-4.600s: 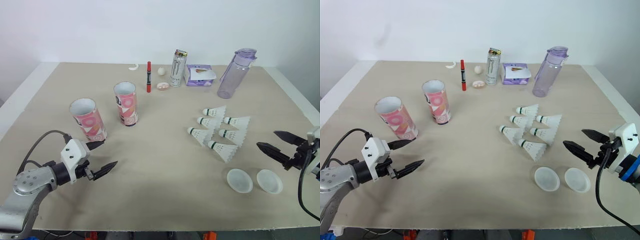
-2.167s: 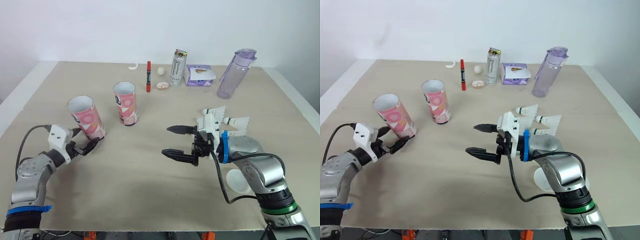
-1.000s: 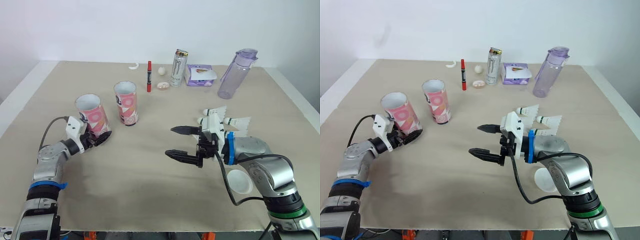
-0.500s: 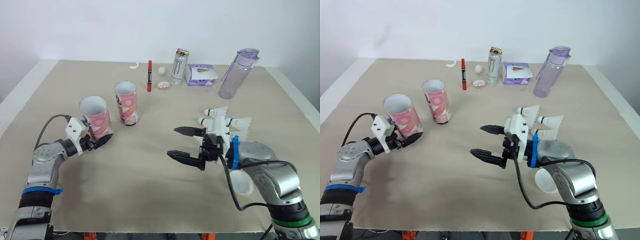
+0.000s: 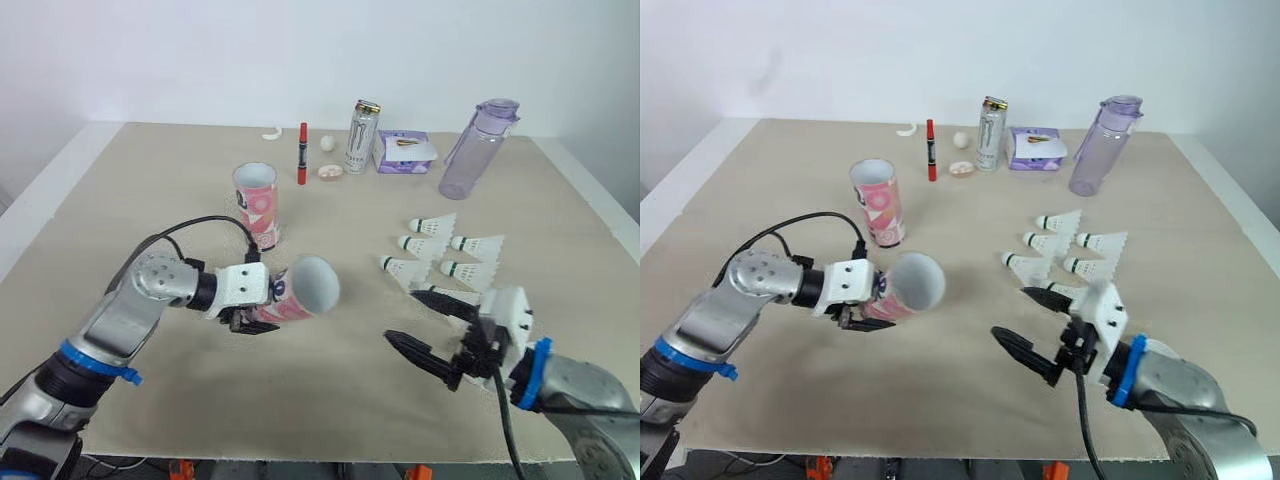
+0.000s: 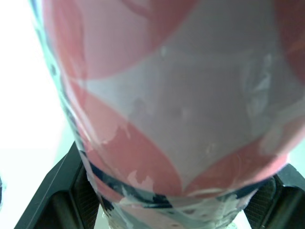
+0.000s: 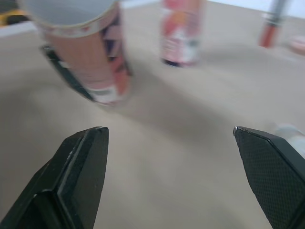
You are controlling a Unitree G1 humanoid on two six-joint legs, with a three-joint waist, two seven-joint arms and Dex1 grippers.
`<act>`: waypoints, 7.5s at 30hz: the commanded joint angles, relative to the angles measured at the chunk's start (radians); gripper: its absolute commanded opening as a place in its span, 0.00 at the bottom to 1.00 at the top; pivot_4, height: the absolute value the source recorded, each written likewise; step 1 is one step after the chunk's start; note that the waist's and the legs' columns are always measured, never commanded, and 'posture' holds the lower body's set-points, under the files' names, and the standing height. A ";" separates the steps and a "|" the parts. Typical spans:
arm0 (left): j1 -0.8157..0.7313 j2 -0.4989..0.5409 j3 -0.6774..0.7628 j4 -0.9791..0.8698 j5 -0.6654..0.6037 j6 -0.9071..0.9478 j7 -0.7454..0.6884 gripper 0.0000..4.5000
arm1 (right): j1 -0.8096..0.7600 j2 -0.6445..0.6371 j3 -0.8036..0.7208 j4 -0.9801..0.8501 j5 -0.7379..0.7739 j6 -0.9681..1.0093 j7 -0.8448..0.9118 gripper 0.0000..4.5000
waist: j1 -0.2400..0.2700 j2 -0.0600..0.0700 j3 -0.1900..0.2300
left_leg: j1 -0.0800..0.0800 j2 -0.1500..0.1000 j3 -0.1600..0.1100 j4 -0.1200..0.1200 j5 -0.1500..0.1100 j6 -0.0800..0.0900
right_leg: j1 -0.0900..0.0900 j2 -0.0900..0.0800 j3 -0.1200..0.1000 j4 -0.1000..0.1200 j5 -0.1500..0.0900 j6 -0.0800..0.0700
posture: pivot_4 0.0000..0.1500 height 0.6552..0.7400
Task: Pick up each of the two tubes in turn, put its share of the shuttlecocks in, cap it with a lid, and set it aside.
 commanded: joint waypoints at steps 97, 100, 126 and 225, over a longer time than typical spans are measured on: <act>-0.134 -0.150 -0.112 -0.052 0.070 0.405 0.053 0.77 | -0.498 -0.156 0.049 0.029 -0.075 0.203 -0.038 0.96 | 0.011 0.004 -0.003 | -0.011 -0.016 -0.012 0.003 0.006 0.010 | 0.002 -0.008 0.001 -0.001 0.003 0.008 | 1.00 1.00; -0.138 -0.155 -0.117 -0.050 0.067 0.403 0.050 0.77 | -0.359 -0.044 0.008 0.051 -0.147 0.279 -0.219 0.96 | 0.011 0.004 -0.003 | -0.011 -0.017 -0.013 0.004 0.006 0.009 | 0.002 -0.008 0.001 0.001 0.002 0.008 | 1.00 1.00; -0.125 -0.145 -0.115 -0.064 0.066 0.419 0.066 0.77 | -0.383 0.267 0.014 0.229 -0.030 0.421 -0.449 0.96 | 0.009 0.010 -0.003 | -0.011 -0.018 -0.016 0.003 0.007 0.010 | 0.003 -0.007 0.000 0.001 0.000 0.011 | 1.00 1.00; -0.123 -0.140 -0.119 -0.068 0.017 0.449 0.111 0.77 | -0.371 -0.070 -0.103 0.766 -0.132 -0.018 0.066 0.99 | 0.006 0.016 -0.004 | -0.009 -0.020 -0.018 0.004 0.011 0.015 | 0.006 -0.005 0.003 0.001 0.000 0.010 | 1.00 1.00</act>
